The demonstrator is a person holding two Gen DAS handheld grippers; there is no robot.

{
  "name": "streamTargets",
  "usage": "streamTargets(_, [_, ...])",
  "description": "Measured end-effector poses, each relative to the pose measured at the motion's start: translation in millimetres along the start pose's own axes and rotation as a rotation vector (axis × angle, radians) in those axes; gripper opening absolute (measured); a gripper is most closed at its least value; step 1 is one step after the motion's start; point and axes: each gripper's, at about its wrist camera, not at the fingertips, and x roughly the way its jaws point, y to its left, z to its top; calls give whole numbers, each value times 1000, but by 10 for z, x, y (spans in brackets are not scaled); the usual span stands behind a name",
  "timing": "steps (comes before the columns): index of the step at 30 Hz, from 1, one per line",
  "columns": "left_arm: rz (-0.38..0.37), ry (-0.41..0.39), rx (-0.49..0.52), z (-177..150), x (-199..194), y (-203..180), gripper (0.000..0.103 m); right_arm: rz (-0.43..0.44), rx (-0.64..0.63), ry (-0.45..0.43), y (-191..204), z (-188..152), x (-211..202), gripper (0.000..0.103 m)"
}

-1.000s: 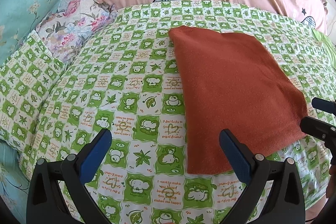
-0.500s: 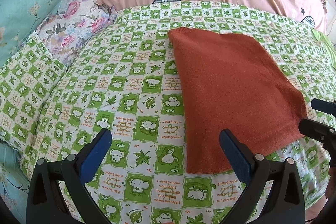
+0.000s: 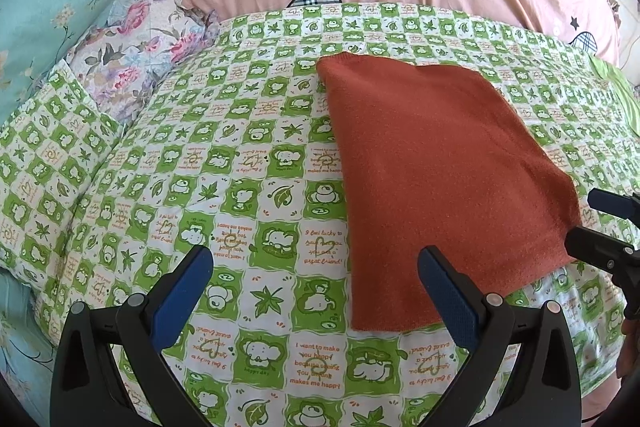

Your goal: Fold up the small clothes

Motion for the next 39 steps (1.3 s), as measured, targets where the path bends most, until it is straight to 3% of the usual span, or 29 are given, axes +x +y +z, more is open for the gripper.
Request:
streamTargets(16, [-41,-3,-5,64,29,-9,102,3,0,-7,-61,42,7,103])
streamTargets(39, [-29,3,21,154,80,-63,102,8,-24,6,-116,189,42,103])
